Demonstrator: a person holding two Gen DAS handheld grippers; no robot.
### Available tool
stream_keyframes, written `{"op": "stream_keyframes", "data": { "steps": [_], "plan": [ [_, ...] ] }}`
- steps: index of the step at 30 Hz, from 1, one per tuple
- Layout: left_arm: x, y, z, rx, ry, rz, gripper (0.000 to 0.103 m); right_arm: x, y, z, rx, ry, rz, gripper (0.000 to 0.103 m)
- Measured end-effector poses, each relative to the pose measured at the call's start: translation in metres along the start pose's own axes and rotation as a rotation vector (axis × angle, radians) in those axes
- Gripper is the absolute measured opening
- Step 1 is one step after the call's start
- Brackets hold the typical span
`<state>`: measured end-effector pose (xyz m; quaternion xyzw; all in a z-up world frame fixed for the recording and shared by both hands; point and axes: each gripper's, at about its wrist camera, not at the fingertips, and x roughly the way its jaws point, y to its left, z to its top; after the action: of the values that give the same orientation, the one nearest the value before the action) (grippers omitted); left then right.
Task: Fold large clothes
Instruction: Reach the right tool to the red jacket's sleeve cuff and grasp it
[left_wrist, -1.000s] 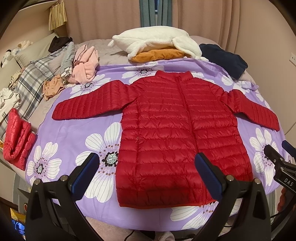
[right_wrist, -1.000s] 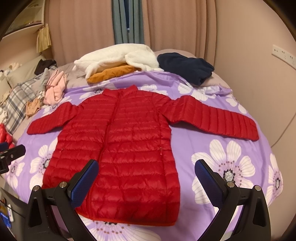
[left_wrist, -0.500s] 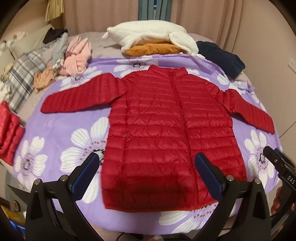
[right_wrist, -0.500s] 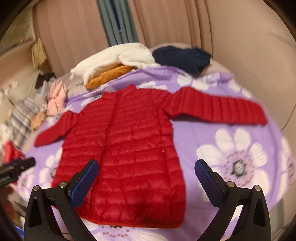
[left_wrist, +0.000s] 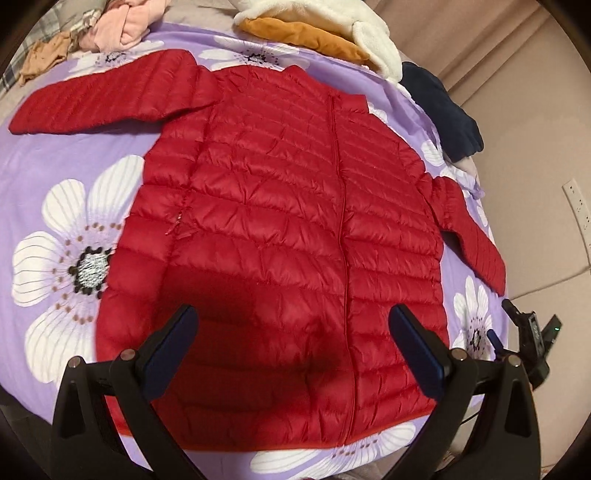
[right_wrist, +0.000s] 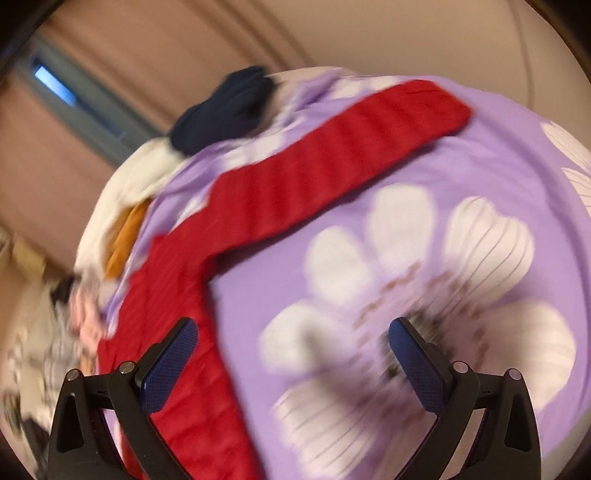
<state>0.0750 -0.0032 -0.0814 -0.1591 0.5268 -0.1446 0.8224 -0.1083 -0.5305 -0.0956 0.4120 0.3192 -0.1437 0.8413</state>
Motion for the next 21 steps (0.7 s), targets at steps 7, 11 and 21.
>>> {"op": "stream_keyframes", "data": {
  "steps": [7, 11, 21],
  "plan": [
    [0.015, -0.005, 0.011, 0.006, 0.021, -0.01, 0.103, 0.025, -0.043, 0.045, 0.221, -0.08, 0.089, 0.102],
    [0.021, -0.007, 0.016, 0.009, 0.036, 0.02, 0.103, 0.037, -0.055, 0.064, 0.301, -0.135, 0.152, 0.102],
    [0.034, -0.018, 0.023, 0.043, 0.042, 0.043, 0.103, 0.054, -0.078, 0.092, 0.404, -0.196, 0.137, 0.053]
  ]
}}
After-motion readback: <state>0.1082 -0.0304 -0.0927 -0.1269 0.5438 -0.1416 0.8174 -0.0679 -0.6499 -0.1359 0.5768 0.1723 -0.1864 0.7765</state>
